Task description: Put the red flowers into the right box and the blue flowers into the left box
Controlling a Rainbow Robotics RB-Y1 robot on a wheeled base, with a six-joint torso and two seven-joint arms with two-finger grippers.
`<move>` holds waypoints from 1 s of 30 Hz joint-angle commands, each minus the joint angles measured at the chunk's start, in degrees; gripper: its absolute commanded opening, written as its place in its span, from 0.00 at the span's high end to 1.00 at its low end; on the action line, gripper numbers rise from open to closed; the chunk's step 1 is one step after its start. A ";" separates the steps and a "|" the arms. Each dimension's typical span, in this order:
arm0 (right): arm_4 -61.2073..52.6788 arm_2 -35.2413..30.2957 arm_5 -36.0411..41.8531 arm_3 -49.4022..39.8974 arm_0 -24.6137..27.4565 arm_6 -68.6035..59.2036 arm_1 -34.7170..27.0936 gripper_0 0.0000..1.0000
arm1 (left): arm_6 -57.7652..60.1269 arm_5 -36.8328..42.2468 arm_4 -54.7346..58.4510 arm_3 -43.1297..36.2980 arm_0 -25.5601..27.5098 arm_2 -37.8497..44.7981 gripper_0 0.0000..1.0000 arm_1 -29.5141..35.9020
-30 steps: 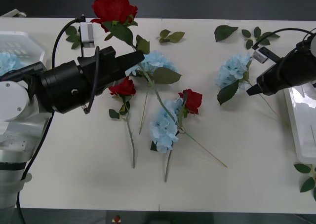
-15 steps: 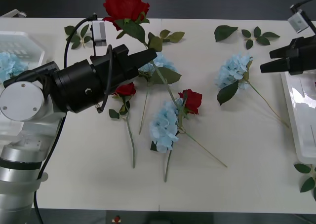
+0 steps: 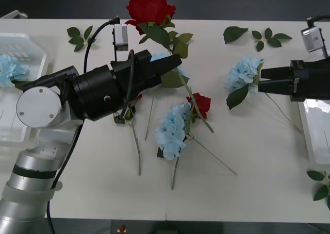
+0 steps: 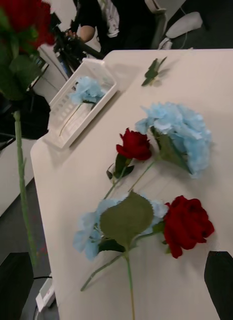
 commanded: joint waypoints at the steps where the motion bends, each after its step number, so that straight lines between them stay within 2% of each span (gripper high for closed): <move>1: 5.24 -0.73 -5.15 -8.80 2.48 0.06 0.39 0.00 | -1.33 -0.53 -0.76 -0.88 -1.99 -1.26 1.00 -0.67; 11: 12.18 -0.64 -22.99 -26.29 9.95 0.06 2.94 0.00 | -0.81 -1.32 -2.25 -0.44 -2.08 -2.93 1.00 -1.29; 16: 17.63 1.03 -25.80 -30.34 11.18 0.06 4.87 0.00 | -0.72 -1.32 -2.25 -0.44 -2.08 -3.28 1.00 -1.29; 21: 21.93 3.93 -28.17 -30.25 9.95 0.06 7.86 0.00 | -0.54 -1.32 -2.25 -0.44 -2.08 -3.46 1.00 -1.29; 26: 26.07 10.52 -29.76 -27.17 3.01 0.06 10.76 0.00 | -0.28 -1.32 -2.25 -0.44 -2.08 -3.81 1.00 -1.29; 30: 28.26 11.75 -30.81 -25.33 0.72 0.06 12.43 0.00 | -0.28 -1.32 -2.17 -0.44 -2.08 -3.81 1.00 -1.29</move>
